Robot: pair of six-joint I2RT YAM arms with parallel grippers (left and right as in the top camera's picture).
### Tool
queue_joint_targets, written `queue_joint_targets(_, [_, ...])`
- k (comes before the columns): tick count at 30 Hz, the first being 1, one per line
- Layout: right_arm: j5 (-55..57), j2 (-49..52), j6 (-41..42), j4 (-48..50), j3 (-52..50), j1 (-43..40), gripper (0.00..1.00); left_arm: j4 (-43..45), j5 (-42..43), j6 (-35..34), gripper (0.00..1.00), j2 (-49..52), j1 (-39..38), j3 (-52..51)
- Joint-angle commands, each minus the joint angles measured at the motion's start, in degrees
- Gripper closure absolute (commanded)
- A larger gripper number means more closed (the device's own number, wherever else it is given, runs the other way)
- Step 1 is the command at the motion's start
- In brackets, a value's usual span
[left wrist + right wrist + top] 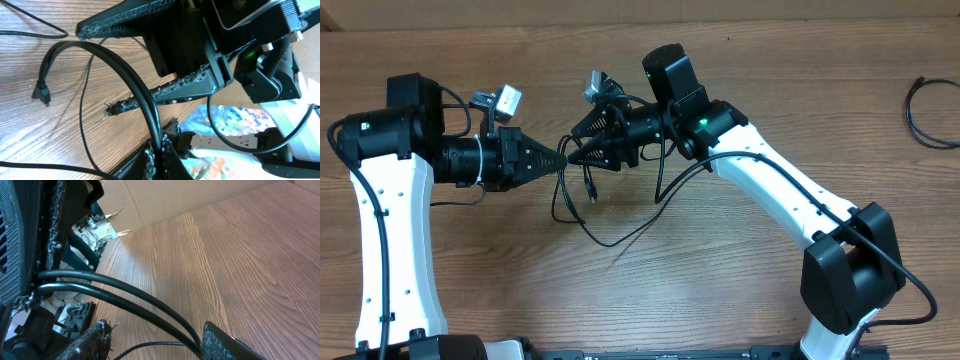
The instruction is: Untangle cables
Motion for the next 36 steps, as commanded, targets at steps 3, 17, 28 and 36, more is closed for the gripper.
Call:
queue_joint_targets(3, [1.05,0.35,-0.22,0.44,-0.13,0.0,0.43,0.98,-0.26,-0.37,0.96,-0.02,0.15,0.04])
queue_joint_targets(17, [1.01,0.35,-0.2,0.42,-0.13,-0.04,0.96,1.27,-0.22,-1.01,0.96,-0.02,0.15,0.04])
queue_joint_targets(28, [0.98,0.35,0.02,0.39,-0.13,-0.28,0.96,1.7,-2.25,-0.96,0.0,-0.02,0.15,0.04])
queue_joint_targets(36, [1.01,0.35,0.02,0.33,-0.13,-0.35,0.96,2.47,-3.06,-0.96,0.0,-0.02,0.15,0.04])
